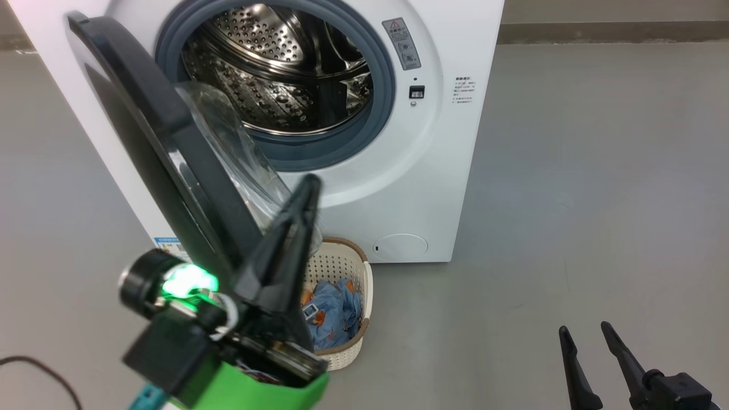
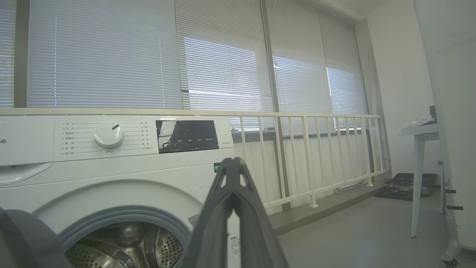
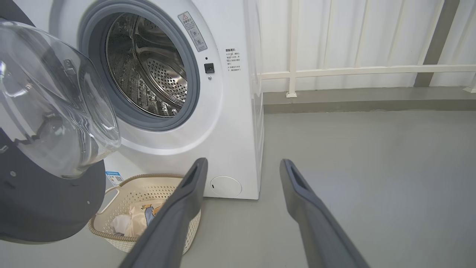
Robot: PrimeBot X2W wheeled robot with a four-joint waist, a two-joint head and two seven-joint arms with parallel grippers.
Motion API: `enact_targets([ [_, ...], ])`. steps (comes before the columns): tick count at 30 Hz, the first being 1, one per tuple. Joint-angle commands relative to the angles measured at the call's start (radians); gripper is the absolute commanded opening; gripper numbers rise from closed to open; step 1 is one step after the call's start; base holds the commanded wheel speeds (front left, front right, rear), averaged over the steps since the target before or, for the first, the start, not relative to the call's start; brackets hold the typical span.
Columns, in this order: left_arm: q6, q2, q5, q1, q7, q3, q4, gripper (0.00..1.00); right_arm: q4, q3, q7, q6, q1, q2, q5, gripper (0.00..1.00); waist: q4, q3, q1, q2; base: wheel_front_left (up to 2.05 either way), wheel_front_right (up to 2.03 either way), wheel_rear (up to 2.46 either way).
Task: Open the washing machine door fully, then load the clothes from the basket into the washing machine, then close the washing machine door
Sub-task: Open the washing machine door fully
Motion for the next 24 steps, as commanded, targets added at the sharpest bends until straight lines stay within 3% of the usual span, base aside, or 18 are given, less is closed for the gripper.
enact_targets([
  [1, -0.002, 0.007, -0.010, -0.048, 0.008, 0.015, -0.032, 0.00, -0.022, 0.031, -0.012, 0.001, -0.028, -0.011, -0.013, 1.00, 0.000, 0.001, 0.0000, 0.0000, 0.00, 0.00, 0.00],
  [16, -0.002, 0.029, -0.089, 0.010, 0.009, -0.316, 0.008, 0.00, -0.018, 0.035, -0.012, 0.001, -0.035, -0.011, -0.037, 1.00, 0.026, 0.007, 0.0000, 0.0000, 0.00, 0.00, 0.00],
  [24, -0.002, 0.051, -0.125, 0.037, -0.014, -0.346, 0.102, 0.00, -0.015, 0.044, -0.012, 0.001, -0.043, -0.011, -0.050, 1.00, 0.039, 0.012, 0.0000, 0.0000, 0.00, 0.00, 0.00],
])
